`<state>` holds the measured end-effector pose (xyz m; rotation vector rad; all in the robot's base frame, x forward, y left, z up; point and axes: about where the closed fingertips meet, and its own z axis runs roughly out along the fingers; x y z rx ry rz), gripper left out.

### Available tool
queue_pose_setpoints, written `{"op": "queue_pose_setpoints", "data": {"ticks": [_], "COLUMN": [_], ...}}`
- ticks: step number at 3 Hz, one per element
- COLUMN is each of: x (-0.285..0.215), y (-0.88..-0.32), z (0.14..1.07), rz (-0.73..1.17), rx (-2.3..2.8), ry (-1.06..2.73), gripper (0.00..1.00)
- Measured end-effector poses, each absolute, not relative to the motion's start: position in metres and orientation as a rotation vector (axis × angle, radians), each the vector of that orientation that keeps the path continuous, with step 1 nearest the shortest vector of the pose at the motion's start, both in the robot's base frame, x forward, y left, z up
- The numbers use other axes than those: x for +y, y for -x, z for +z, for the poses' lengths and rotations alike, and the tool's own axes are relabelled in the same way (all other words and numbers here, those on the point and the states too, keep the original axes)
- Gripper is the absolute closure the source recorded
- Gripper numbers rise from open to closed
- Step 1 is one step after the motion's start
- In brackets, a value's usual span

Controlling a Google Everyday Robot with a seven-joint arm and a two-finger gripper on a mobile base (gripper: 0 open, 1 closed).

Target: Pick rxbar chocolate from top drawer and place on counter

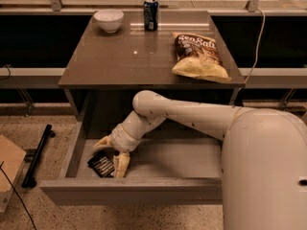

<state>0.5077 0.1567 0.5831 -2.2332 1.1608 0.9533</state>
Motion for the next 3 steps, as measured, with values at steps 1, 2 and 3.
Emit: {"op": "queue_pose_setpoints", "data": {"ticks": [1,2,3], "x": [0.1567,0.1567,0.1567], "y": [-0.5077,-0.5077,-0.5077], "z": [0.5873,0.5906,0.5908], "rz": [0.953,0.953,0.953], "rx": [1.161,1.161,1.161], "ry": [2.233,2.233,2.233], "gripper": [0.96,1.00,1.00]}}
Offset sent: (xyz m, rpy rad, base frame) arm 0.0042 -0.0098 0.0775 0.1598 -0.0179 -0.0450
